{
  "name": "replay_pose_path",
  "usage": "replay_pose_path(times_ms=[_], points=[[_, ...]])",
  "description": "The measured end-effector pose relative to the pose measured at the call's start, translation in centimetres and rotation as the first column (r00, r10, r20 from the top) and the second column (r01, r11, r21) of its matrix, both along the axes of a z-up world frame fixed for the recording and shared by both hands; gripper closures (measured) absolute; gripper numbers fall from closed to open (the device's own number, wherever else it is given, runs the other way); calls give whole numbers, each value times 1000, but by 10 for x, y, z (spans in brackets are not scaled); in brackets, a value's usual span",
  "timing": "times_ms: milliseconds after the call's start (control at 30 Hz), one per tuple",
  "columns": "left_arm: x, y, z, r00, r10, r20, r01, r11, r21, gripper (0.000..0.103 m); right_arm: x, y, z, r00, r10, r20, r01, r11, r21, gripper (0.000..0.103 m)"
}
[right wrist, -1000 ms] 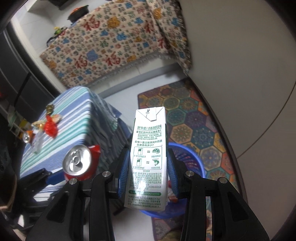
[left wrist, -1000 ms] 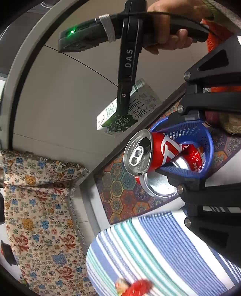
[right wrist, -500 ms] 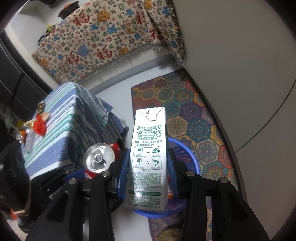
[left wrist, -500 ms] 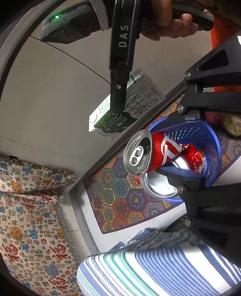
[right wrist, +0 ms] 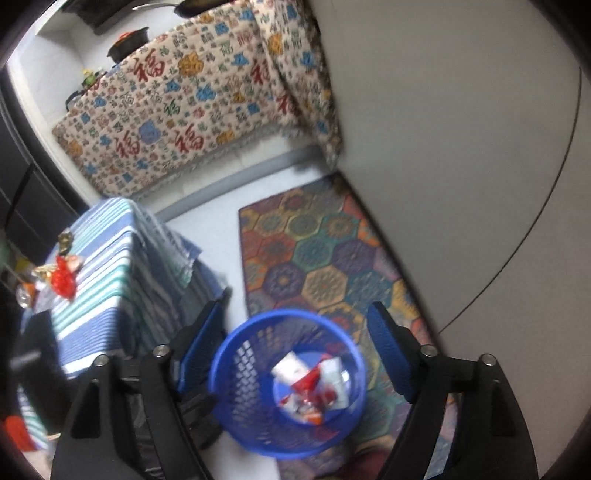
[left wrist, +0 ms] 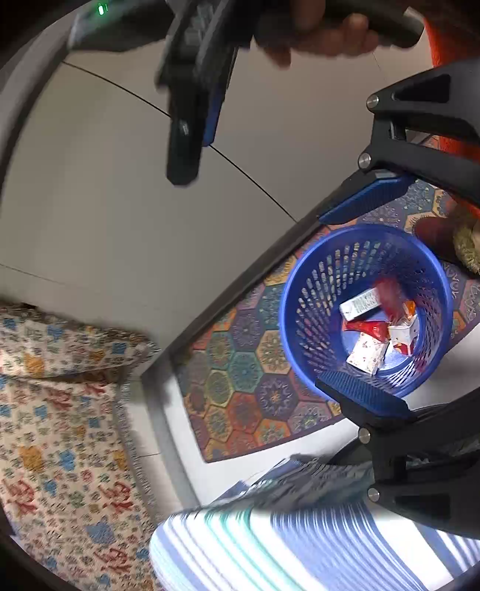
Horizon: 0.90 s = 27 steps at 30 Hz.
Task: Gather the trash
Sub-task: 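Move both tools back over the table toward the plastic box and red bag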
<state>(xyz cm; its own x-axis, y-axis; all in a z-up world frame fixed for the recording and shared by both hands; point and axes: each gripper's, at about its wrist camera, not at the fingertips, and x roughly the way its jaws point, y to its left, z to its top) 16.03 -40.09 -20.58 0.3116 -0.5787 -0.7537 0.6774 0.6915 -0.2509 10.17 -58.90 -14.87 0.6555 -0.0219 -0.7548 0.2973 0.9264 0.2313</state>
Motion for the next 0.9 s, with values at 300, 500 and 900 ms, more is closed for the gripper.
replay_pose_path(times_ms=[300,500,900], points=[[-36,88,63,994,76,74,-75,997,-17,20,8,33,19,1000,10,9,-9,988,-156,4],[-28,176,55,970,228,83,-235,969,75,20,18,102,30,986,161,32,-153,973,-175,4],[6,329,13,833,543,111,-554,810,193,20,45,307,1,819,573,-41,-570,802,-179,4]])
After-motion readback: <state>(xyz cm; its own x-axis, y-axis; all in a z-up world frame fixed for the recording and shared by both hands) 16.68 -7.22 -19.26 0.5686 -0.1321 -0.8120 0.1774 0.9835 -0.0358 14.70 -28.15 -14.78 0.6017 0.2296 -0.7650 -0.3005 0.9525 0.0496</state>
